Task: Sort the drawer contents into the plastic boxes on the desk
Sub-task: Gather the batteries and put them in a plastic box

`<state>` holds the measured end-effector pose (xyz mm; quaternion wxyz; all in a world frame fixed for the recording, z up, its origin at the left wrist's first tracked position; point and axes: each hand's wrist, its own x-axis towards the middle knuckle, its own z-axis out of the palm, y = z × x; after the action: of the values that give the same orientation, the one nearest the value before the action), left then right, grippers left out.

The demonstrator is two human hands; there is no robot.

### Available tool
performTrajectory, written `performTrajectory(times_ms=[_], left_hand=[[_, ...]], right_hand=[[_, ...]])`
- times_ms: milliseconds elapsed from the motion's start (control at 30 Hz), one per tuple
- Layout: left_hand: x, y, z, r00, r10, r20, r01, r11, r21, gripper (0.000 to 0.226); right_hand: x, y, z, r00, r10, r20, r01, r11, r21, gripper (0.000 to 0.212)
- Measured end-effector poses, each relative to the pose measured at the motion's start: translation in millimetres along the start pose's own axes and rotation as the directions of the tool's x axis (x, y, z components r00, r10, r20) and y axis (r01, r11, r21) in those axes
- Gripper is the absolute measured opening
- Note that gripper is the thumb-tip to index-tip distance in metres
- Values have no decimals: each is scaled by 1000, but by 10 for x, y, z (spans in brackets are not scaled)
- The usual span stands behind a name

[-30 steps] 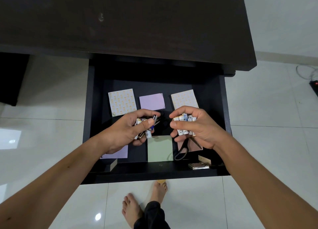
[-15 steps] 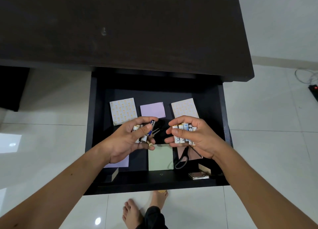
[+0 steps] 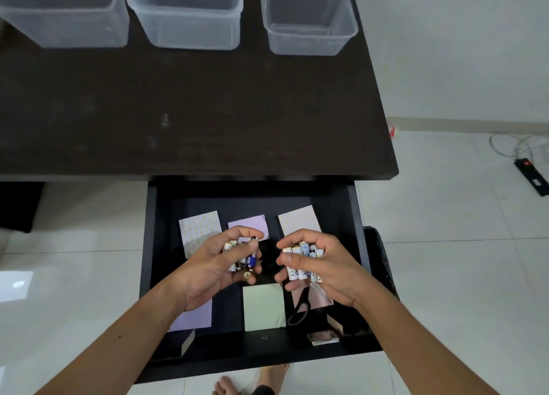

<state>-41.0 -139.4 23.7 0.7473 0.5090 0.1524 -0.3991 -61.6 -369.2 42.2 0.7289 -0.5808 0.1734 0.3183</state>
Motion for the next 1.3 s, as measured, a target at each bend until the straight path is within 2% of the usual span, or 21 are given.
performTrajectory(times_ms=[233, 533, 733, 833, 1000, 1200, 1300], left_hand=[[-72, 166, -1, 1000, 21, 9, -21, 999, 45, 30], [-235, 568, -6, 992, 101, -82, -97, 994, 55, 39], [-194, 1114, -116, 977, 193, -89, -190, 981, 40, 36], [-138, 1444, -207, 965, 239, -112, -238, 971, 19, 36], [-188, 1989, -520, 947, 257, -190, -261, 965, 2, 38], [-371, 2591, -1089, 915, 272, -299, -281, 960, 12, 41], [-425, 2870, -1362, 906, 282, -316, -303, 953, -17, 33]], right_hand=[[-51, -175, 51, 1000, 17, 8, -18, 1000, 6, 32], [-65, -553, 196, 1000, 5, 26, -5, 1000, -15, 28], [103, -1024, 425, 995, -78, 56, 74, 995, 66, 34], [267, -1306, 553, 992, -97, 77, 83, 983, 166, 36], [608, -1783, 878, 987, -106, 123, 65, 951, 301, 43], [1138, -2372, 1533, 976, -95, 198, 24, 943, 331, 45], [1382, -2637, 1849, 967, -81, 243, -13, 932, 363, 45]])
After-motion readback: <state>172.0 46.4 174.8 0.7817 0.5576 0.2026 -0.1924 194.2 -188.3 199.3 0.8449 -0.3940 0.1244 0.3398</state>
